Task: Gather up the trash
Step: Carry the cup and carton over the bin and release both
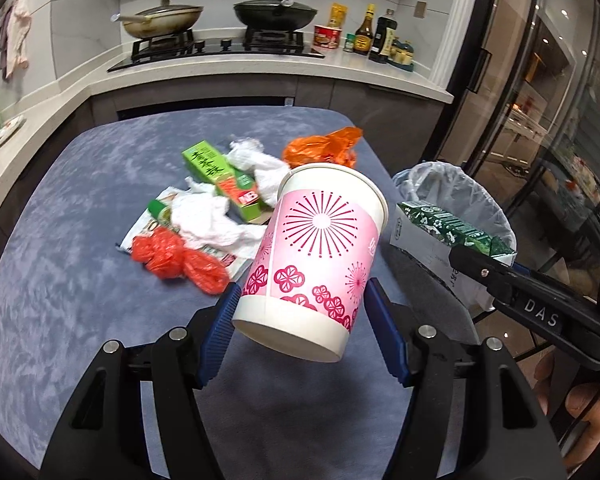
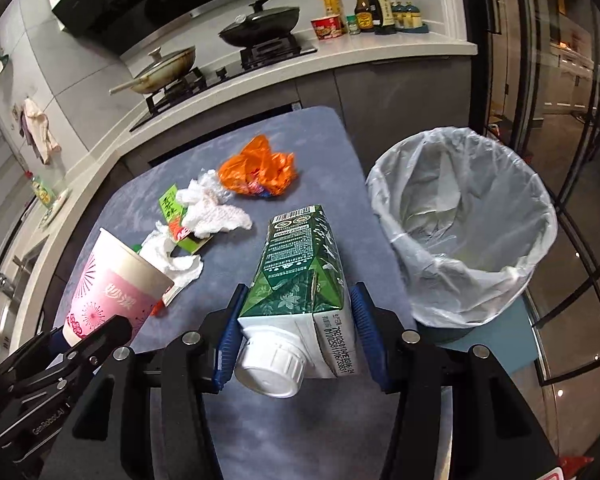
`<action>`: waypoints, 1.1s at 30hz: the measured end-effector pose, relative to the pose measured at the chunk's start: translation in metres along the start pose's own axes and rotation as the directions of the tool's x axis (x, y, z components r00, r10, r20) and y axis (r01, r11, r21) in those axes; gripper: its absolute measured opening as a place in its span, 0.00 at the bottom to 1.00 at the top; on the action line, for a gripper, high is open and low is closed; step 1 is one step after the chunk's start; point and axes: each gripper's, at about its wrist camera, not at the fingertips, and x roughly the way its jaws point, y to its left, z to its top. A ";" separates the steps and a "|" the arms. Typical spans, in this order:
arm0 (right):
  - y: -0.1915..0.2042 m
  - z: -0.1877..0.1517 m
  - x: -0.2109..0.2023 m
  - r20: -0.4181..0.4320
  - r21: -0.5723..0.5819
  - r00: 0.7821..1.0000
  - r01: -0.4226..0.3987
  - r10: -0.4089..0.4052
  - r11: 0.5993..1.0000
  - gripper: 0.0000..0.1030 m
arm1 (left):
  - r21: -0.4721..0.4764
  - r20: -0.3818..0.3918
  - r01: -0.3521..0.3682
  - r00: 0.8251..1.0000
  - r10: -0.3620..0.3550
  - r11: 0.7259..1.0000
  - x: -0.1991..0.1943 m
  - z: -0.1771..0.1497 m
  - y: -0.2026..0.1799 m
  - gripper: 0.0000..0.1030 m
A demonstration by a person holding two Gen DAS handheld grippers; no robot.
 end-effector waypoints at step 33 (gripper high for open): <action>-0.176 0.056 0.025 0.010 0.223 0.981 0.188 -0.195 0.957 0.49 | 0.235 -0.150 0.194 0.975 -0.161 0.953 0.159 0.081 -0.189 0.59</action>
